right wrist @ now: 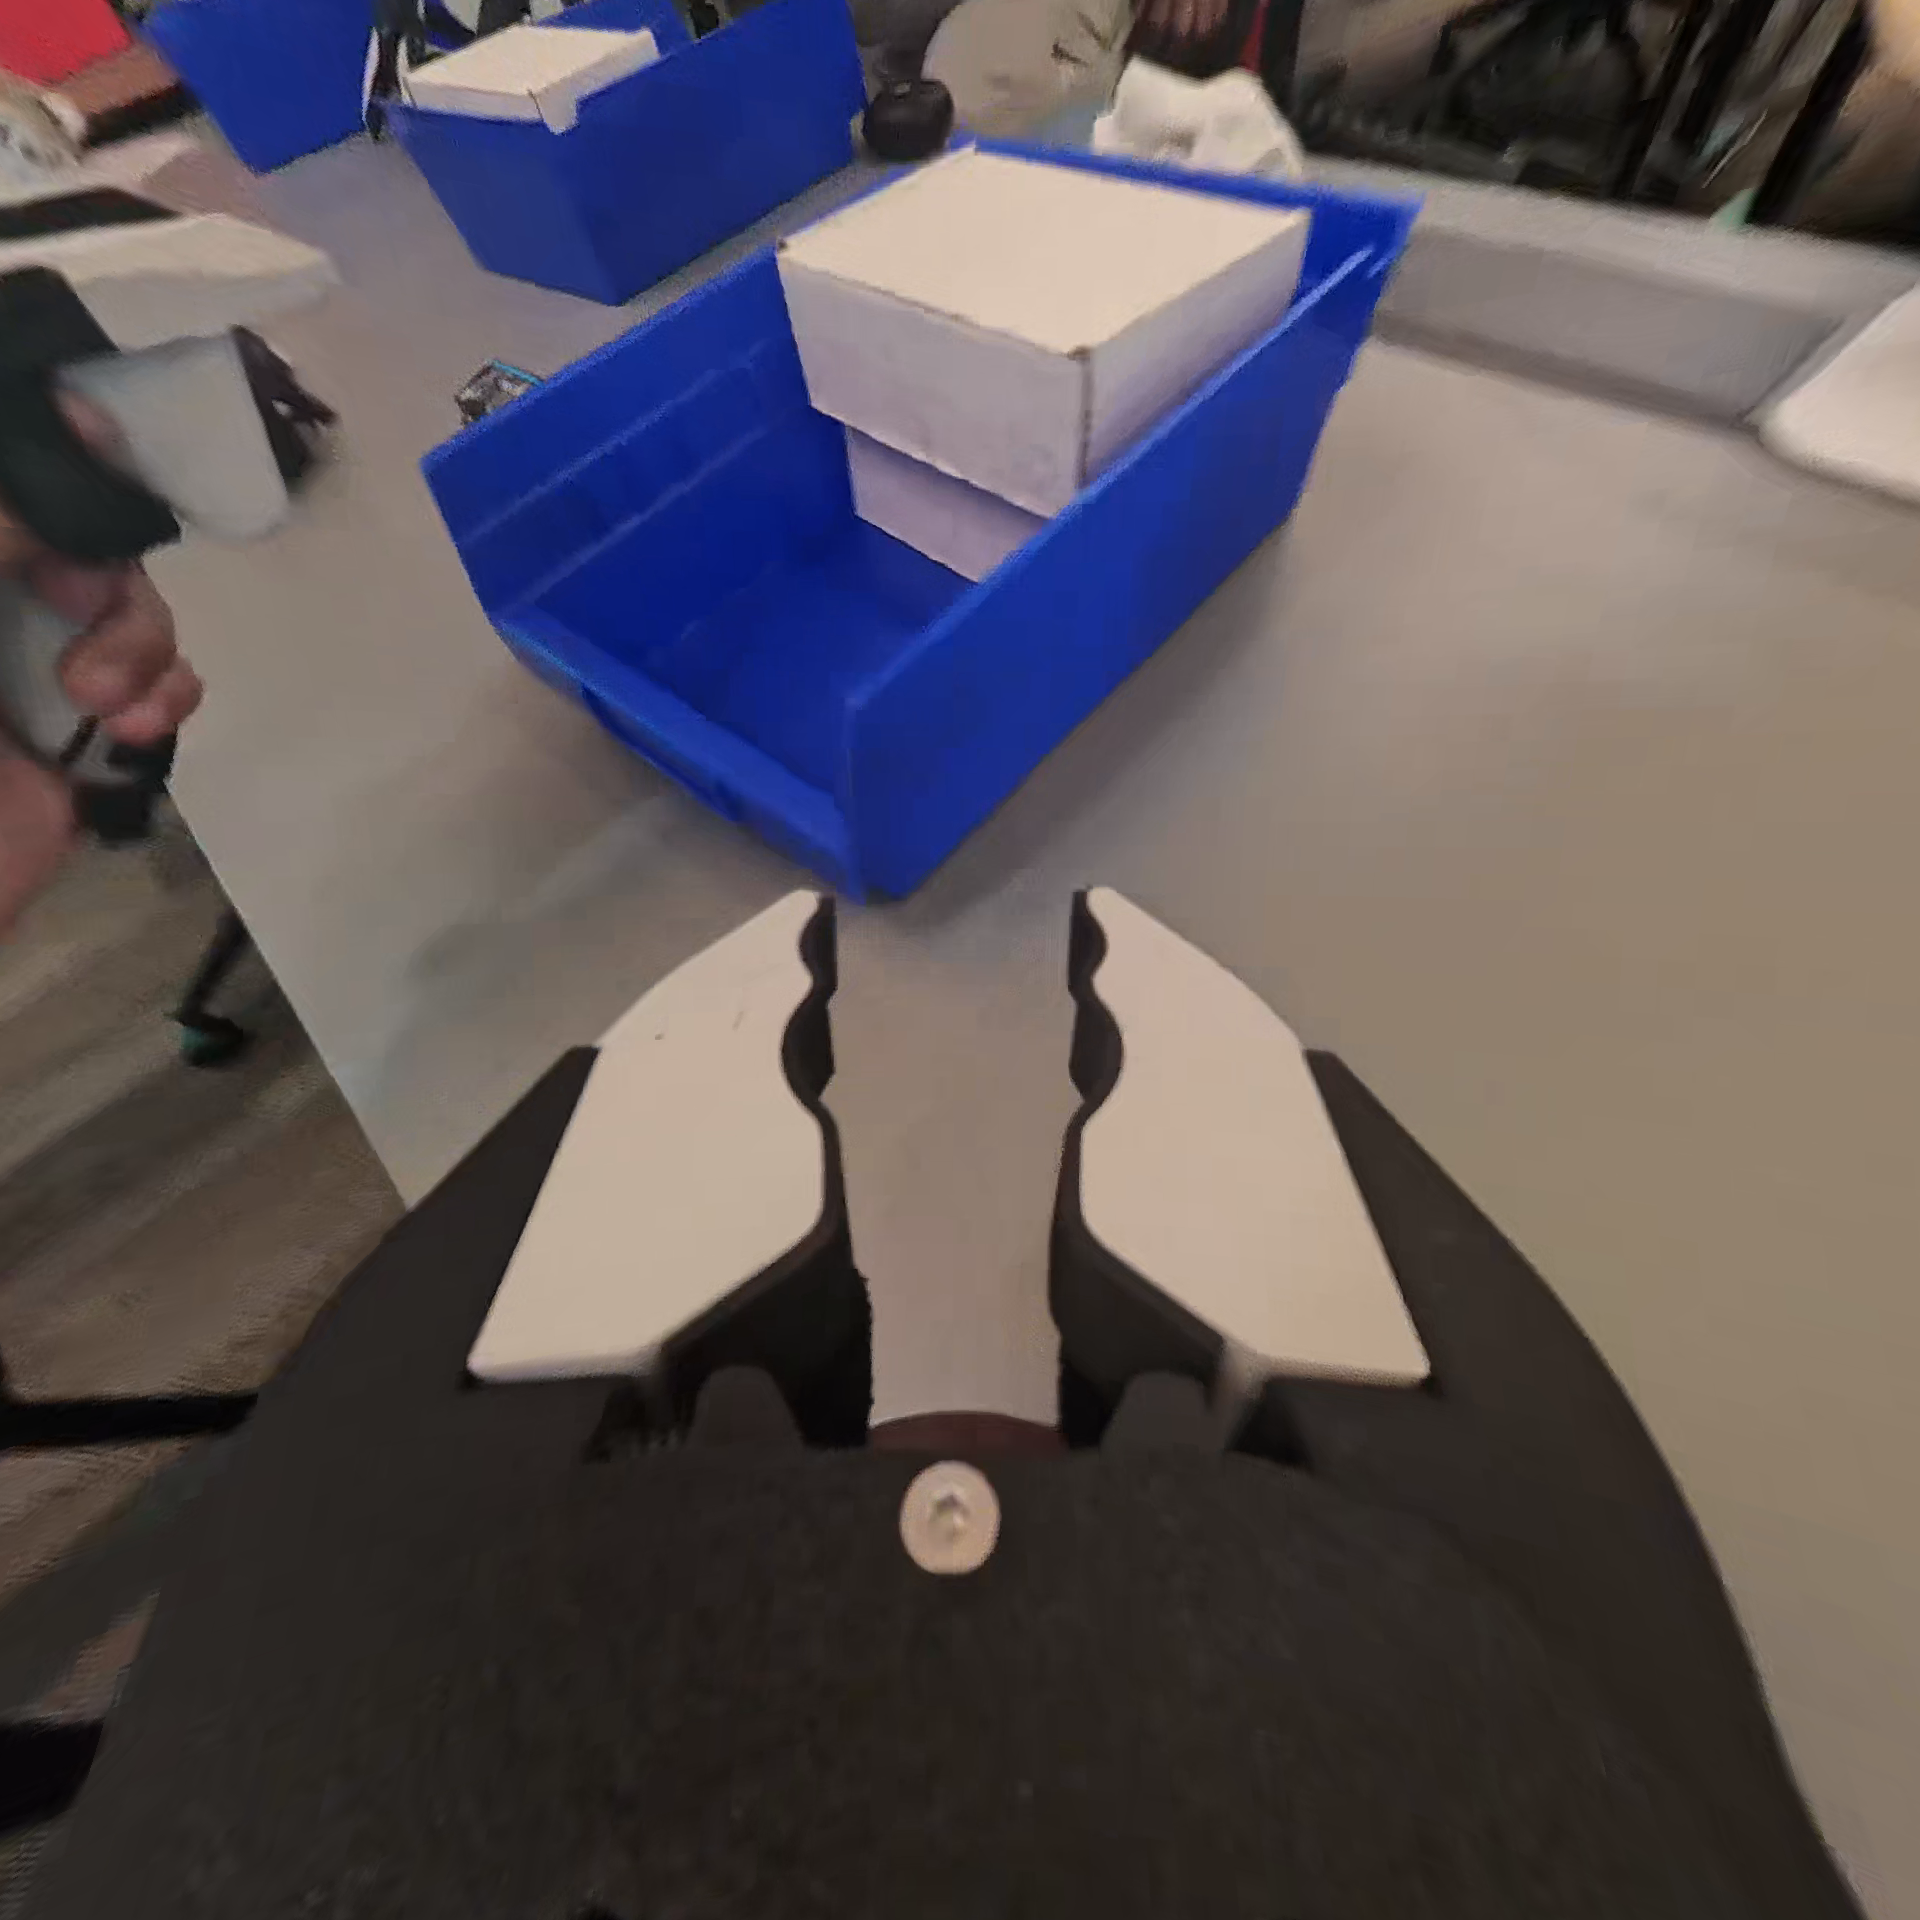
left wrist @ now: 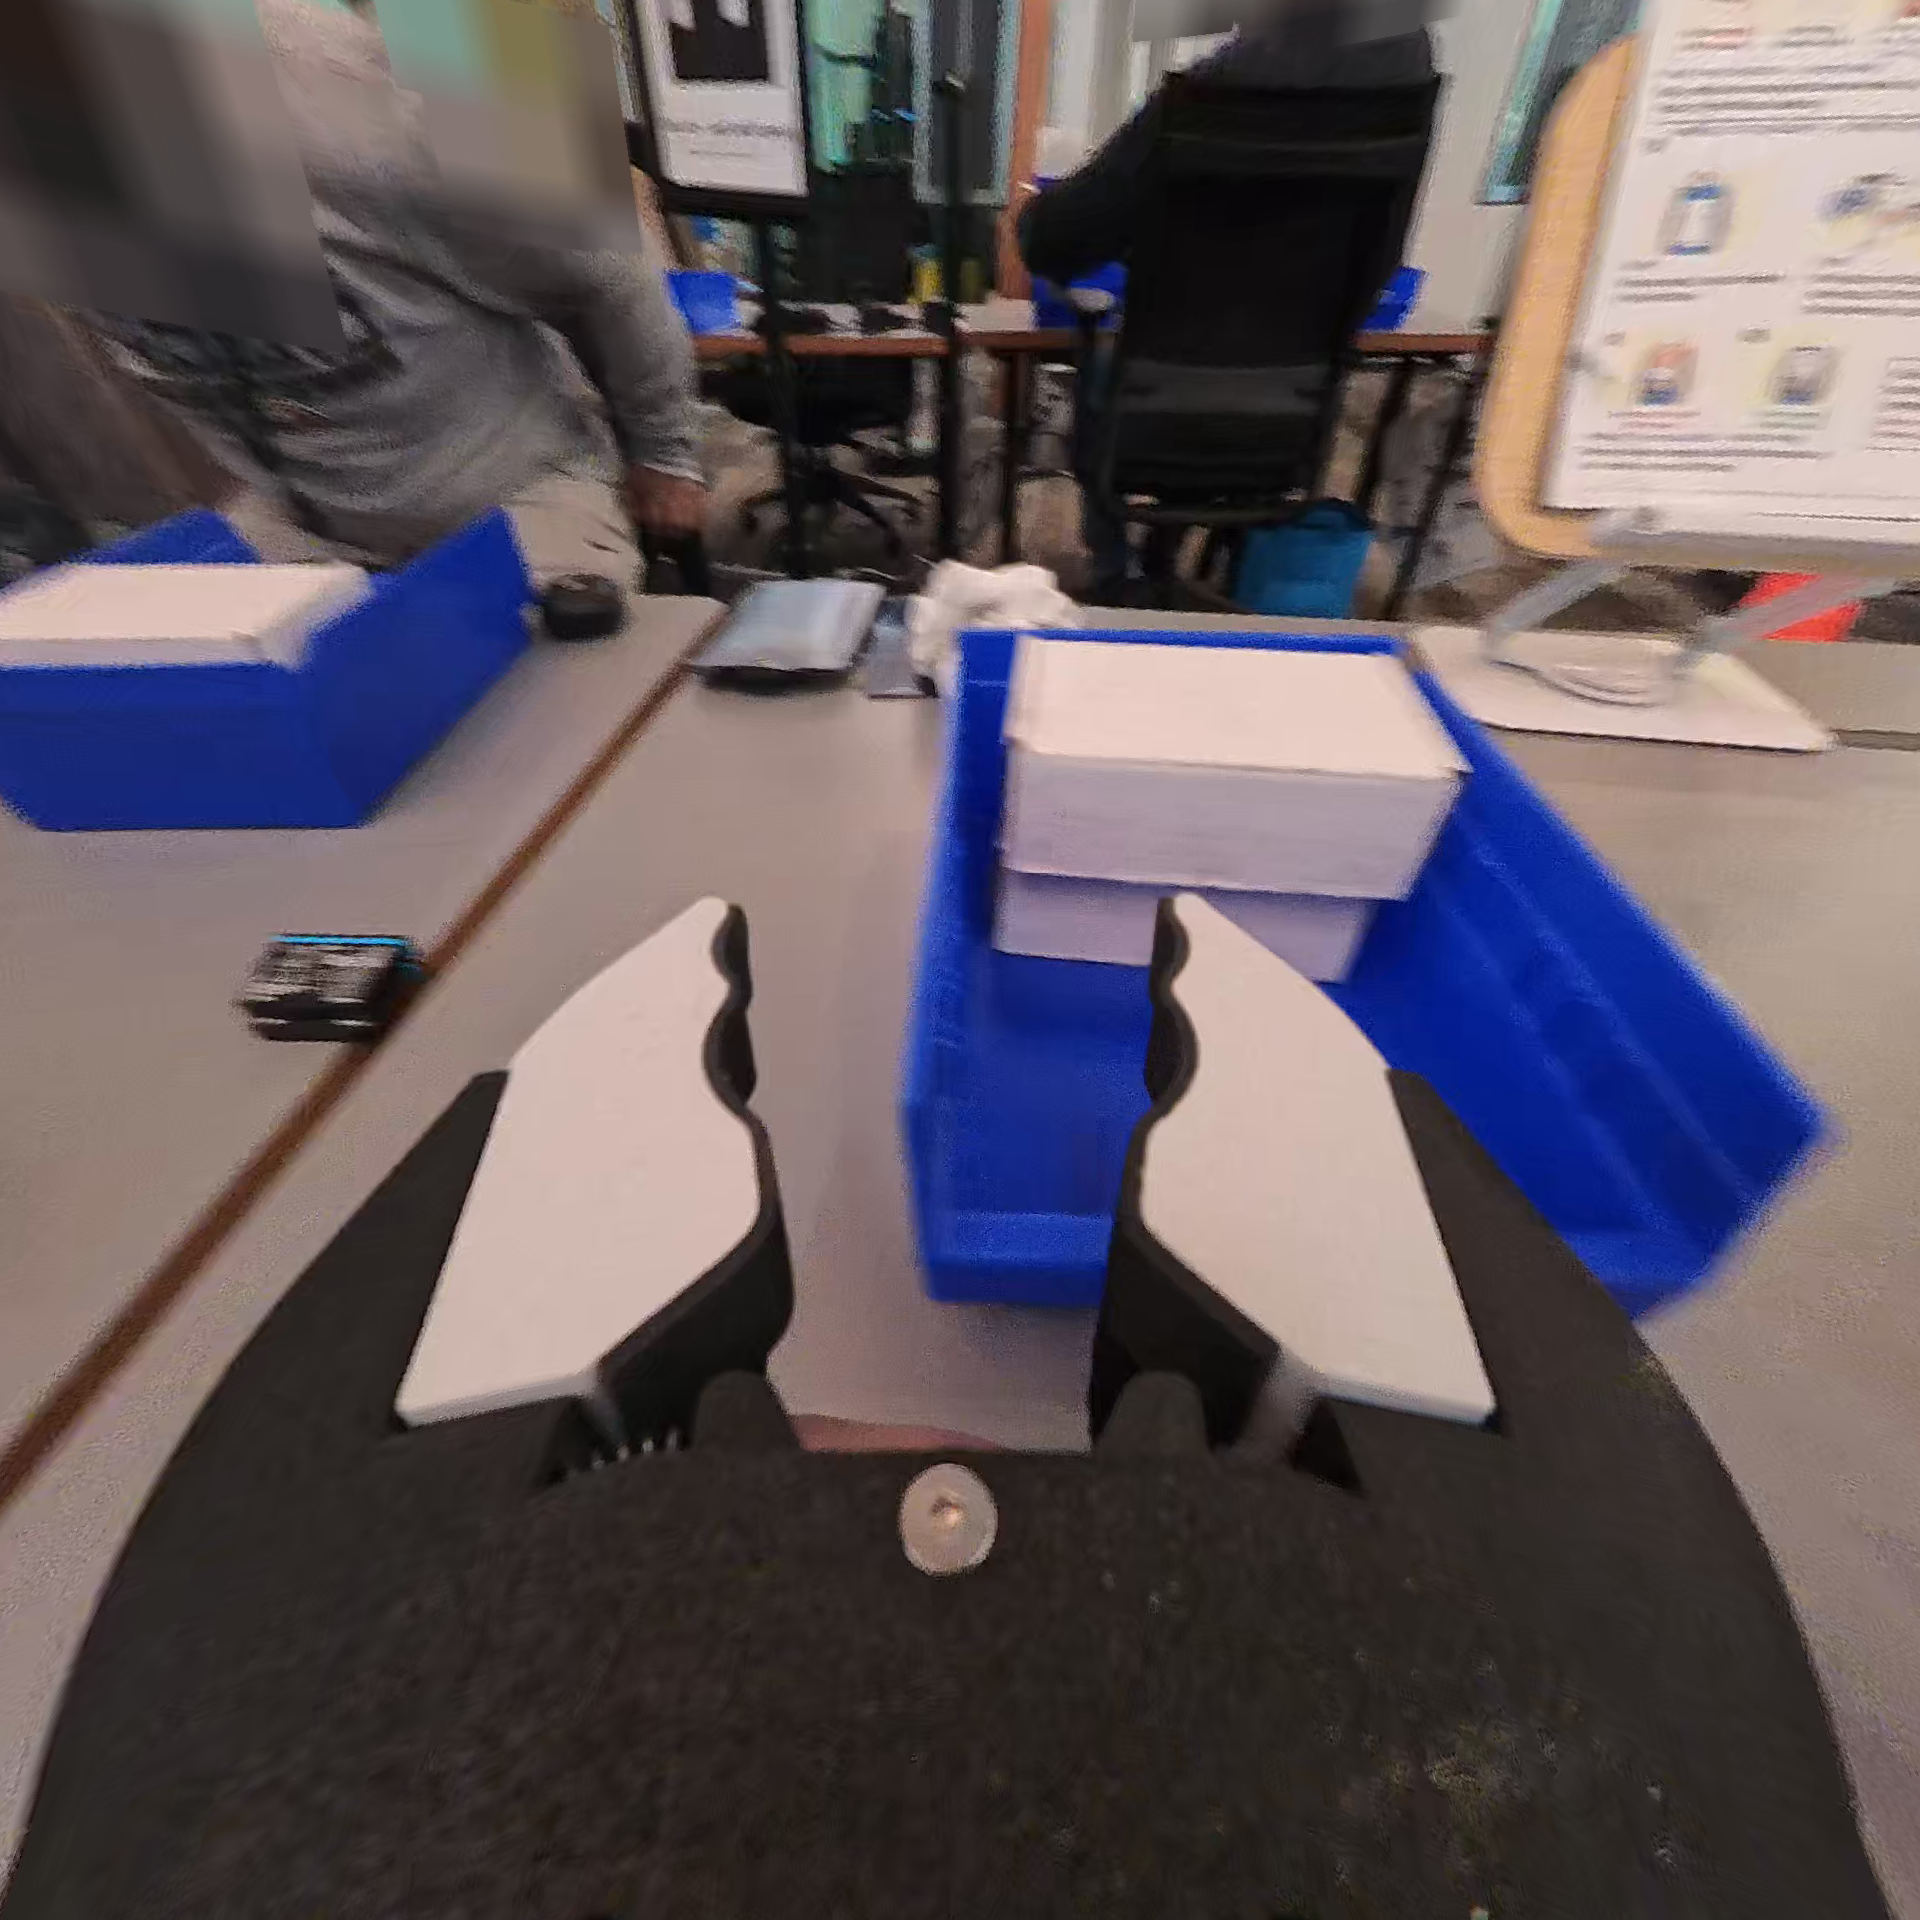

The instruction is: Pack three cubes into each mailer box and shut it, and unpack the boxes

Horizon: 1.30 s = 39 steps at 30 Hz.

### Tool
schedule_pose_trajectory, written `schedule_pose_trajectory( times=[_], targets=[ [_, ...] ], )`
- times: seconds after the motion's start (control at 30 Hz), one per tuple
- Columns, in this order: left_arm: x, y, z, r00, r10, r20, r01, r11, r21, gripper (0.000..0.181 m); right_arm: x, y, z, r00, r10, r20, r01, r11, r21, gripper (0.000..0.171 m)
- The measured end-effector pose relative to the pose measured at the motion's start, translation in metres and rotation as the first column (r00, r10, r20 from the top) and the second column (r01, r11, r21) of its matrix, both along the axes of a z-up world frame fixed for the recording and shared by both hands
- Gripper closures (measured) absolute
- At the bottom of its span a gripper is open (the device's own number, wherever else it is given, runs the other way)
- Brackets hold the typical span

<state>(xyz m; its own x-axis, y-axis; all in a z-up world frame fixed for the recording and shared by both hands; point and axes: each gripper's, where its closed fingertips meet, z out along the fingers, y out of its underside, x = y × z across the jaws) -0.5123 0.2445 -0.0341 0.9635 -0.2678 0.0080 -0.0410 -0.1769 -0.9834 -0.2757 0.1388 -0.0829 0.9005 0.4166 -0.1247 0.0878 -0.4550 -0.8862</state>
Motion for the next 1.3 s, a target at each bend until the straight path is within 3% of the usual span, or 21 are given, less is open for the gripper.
schedule_pose_trajectory(
  times=[0.1,0.23,0.3,0.4,0.5,0.63,0.83,1.03,1.2,1.3],
  targets=[
    [0.07,-0.04,-0.019,0.962,-0.229,0.151,0.242,0.967,-0.074,0.111,0.066,-0.037,-0.001,0.999,-0.038,0.035,0.036,0.997,0.068,0.124],
    [0.153,-0.087,-0.051,0.857,-0.409,0.314,0.468,0.873,-0.137,0.121,0.149,-0.087,-0.009,0.978,-0.108,-0.18,0.143,0.971,0.192,0.124],
    [0.187,-0.103,-0.056,0.783,-0.507,0.361,0.589,0.79,-0.168,0.117,0.178,-0.108,-0.013,0.954,-0.137,-0.265,0.191,0.963,0.19,0.111],
    [0.212,-0.117,-0.066,0.719,-0.6,0.351,0.684,0.699,-0.207,0.117,0.225,-0.12,-0.016,0.951,-0.251,-0.18,0.286,0.936,0.204,0.11],
    [0.217,-0.116,-0.065,0.72,-0.641,0.265,0.691,0.699,-0.186,0.117,0.259,-0.12,-0.012,0.93,-0.347,-0.124,0.367,0.898,0.243,0.119],
    [0.221,-0.108,-0.076,0.744,-0.655,0.132,0.667,0.716,-0.206,0.115,0.258,-0.117,-0.023,0.929,-0.343,-0.139,0.365,0.912,0.189,0.126],
    [0.228,-0.112,-0.078,0.71,-0.678,0.19,0.704,0.675,-0.22,0.113,0.25,-0.113,-0.028,0.945,-0.327,-0.016,0.322,0.922,0.216,0.131],
    [0.222,-0.115,-0.08,0.704,-0.686,0.183,0.71,0.67,-0.219,0.106,0.25,-0.109,-0.032,0.946,-0.325,-0.023,0.323,0.926,0.196,0.133],
    [0.225,-0.129,-0.088,0.613,-0.753,0.24,0.788,0.556,-0.267,0.094,0.25,-0.104,-0.041,0.946,-0.319,-0.058,0.324,0.936,0.138,0.133],
    [0.226,-0.134,-0.053,0.493,-0.788,0.368,0.87,0.458,-0.182,0.092,0.247,-0.102,-0.042,0.948,-0.312,-0.069,0.318,0.939,0.128,0.133]
  ],
)
